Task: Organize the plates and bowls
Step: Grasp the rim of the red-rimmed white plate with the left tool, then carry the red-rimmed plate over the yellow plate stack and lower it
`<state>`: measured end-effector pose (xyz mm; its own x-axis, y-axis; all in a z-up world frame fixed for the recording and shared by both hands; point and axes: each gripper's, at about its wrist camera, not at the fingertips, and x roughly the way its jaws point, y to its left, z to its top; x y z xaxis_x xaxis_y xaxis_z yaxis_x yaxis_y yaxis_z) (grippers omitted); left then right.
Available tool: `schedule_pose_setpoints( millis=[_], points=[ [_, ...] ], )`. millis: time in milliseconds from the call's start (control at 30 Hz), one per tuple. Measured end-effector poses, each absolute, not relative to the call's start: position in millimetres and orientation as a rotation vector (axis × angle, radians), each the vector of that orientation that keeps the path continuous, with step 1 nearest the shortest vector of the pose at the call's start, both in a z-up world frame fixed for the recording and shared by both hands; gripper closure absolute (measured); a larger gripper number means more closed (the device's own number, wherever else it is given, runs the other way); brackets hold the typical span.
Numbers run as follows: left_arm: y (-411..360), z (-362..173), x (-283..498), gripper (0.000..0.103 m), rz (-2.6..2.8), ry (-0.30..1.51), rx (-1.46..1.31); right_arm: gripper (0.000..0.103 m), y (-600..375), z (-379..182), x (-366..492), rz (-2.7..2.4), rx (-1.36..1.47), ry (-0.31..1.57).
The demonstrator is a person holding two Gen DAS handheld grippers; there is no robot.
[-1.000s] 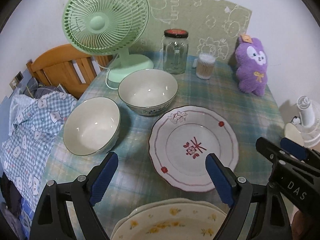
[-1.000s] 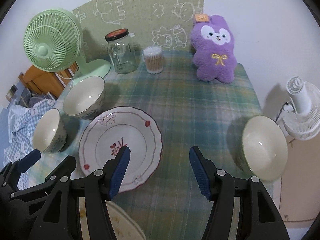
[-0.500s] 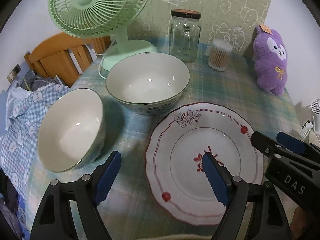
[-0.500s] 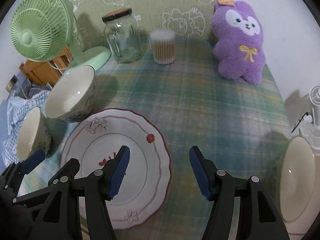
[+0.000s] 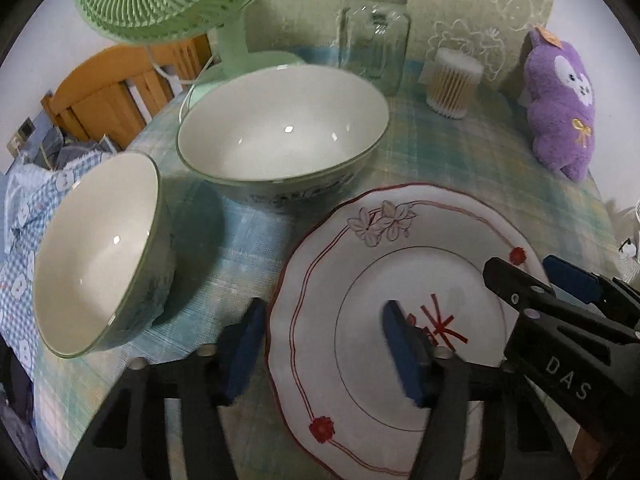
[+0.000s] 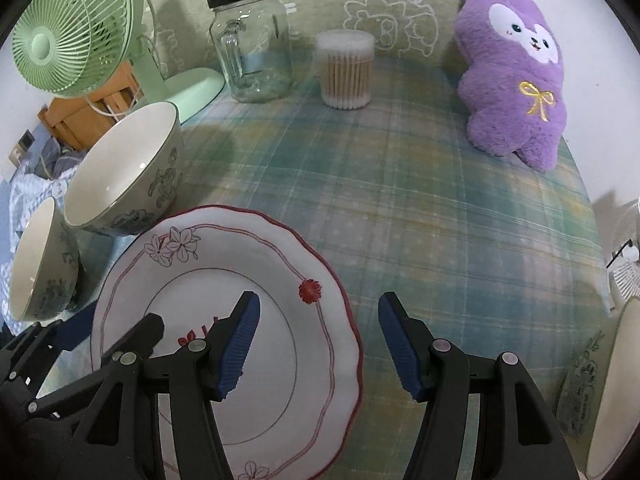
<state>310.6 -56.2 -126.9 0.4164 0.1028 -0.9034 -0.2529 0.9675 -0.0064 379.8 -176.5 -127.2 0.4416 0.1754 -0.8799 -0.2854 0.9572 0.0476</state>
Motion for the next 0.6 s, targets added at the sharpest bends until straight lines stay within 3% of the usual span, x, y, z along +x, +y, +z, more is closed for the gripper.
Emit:
schedule_pose_setpoints(
  millis=[167, 600],
  points=[
    [-51.2, -130.1, 313.2, 0.061, 0.252, 1.133, -0.154, 0.054, -173.2, -135.7, 382.6, 0.290, -0.124, 1.110],
    [-61.0, -126.7, 316.2, 0.061, 0.236, 1.139, -0.092, 0.054, -175.9, -131.1, 382.4, 0.285, -0.160, 1.101]
  ],
)
